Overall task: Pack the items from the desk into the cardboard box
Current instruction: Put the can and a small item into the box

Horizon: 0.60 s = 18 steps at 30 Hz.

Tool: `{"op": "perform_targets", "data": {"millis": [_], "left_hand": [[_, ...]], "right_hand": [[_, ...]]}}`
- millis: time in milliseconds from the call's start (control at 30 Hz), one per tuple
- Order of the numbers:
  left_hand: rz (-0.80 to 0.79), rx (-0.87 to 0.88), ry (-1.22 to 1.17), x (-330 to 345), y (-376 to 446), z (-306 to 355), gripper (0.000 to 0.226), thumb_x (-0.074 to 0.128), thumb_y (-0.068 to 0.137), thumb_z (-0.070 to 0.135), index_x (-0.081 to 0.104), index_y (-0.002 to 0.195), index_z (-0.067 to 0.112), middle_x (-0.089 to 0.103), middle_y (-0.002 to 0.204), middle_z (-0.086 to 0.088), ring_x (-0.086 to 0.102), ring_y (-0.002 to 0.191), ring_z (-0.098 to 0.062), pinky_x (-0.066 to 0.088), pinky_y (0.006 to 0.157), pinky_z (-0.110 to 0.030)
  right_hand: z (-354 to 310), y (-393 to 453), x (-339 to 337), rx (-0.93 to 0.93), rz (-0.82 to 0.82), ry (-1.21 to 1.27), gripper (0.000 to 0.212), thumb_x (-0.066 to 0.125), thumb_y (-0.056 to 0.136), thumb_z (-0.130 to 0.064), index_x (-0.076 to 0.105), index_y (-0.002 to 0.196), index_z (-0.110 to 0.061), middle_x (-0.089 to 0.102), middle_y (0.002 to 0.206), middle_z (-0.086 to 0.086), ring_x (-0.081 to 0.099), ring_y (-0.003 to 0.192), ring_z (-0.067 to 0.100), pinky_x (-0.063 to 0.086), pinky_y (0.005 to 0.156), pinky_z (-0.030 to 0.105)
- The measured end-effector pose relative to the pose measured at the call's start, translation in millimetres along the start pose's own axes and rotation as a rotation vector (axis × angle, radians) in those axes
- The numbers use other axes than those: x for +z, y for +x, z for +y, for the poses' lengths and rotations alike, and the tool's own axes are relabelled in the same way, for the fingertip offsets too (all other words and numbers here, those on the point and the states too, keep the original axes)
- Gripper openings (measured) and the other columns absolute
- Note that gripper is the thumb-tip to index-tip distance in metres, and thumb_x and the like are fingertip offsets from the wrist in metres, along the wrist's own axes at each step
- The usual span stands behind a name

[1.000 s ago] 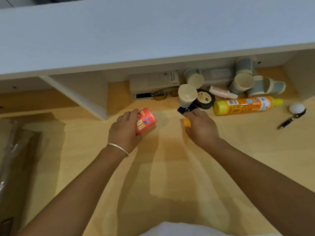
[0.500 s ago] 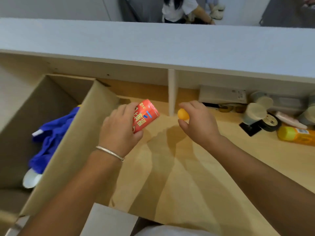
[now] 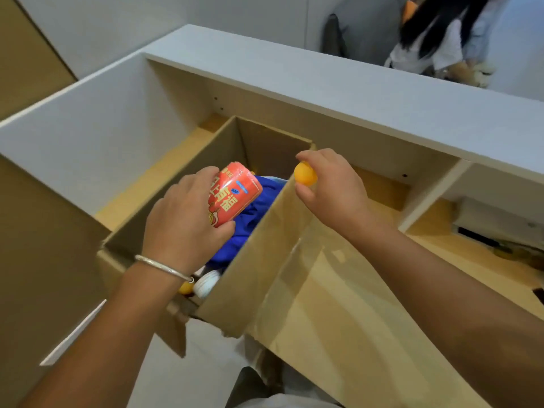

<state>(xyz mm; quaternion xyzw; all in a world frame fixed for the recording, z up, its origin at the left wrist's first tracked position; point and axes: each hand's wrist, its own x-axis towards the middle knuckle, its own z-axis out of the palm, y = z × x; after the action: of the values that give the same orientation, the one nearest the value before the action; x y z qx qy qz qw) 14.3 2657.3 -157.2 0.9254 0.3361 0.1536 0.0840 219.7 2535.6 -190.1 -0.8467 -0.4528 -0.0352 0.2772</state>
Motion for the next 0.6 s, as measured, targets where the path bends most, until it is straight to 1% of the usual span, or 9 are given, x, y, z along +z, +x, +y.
{"op": "perform_targets", "data": {"millis": [133, 200, 300, 433, 600], "left_hand": [[-0.005, -0.045, -0.002, 1, -10, -35, 0.089, 0.082, 0.063, 0.043, 0.035, 0.137, 0.026, 0.057, 0.119, -0.003, 0.057, 0.097, -0.024, 0.048, 0.072, -0.035], [-0.023, -0.064, -0.014, 3, -13, -46, 0.093, 0.081, 0.065, 0.048, 0.030, 0.140, 0.027, 0.055, 0.125, -0.001, 0.057, 0.102, -0.021, 0.048, 0.074, -0.033], [0.001, -0.082, -0.037, 3, -13, -52, 0.091, 0.076, 0.070, 0.053, 0.028, 0.143, 0.026, 0.052, 0.134, -0.002, 0.053, 0.116, -0.021, 0.048, 0.082, -0.036], [0.059, -0.063, -0.036, 2, -10, -41, 0.082, 0.072, 0.076, 0.046, 0.031, 0.143, 0.025, 0.050, 0.135, -0.001, 0.050, 0.119, -0.022, 0.046, 0.090, -0.038], [0.000, -0.001, -0.066, 13, -4, -3, 0.078, 0.069, 0.078, 0.043, 0.031, 0.144, 0.024, 0.048, 0.137, -0.001, 0.048, 0.120, -0.024, 0.043, 0.091, -0.040]], "right_hand": [[-28, 18, 21, -0.043, -0.042, 0.016, 0.047, 0.064, 0.084, -0.027, 0.053, 0.129, -0.026, 0.057, 0.124, -0.001, 0.052, 0.112, 0.022, 0.042, 0.082, 0.034], [-37, 22, 29, -0.052, -0.055, 0.017, 0.047, 0.064, 0.085, -0.027, 0.053, 0.130, -0.026, 0.057, 0.126, -0.001, 0.052, 0.112, 0.021, 0.042, 0.082, 0.033], [-41, 23, 34, -0.063, -0.080, 0.013, 0.049, 0.064, 0.085, -0.027, 0.052, 0.132, -0.025, 0.056, 0.128, -0.001, 0.052, 0.114, 0.020, 0.042, 0.087, 0.033], [-33, 15, 36, -0.047, -0.089, 0.006, 0.049, 0.064, 0.084, -0.028, 0.052, 0.132, -0.026, 0.053, 0.130, -0.004, 0.051, 0.116, 0.015, 0.041, 0.086, 0.029], [-1, -7, 21, -0.006, -0.056, -0.023, 0.051, 0.068, 0.083, -0.032, 0.052, 0.131, -0.027, 0.056, 0.127, -0.004, 0.053, 0.113, 0.016, 0.044, 0.090, 0.032]]}}
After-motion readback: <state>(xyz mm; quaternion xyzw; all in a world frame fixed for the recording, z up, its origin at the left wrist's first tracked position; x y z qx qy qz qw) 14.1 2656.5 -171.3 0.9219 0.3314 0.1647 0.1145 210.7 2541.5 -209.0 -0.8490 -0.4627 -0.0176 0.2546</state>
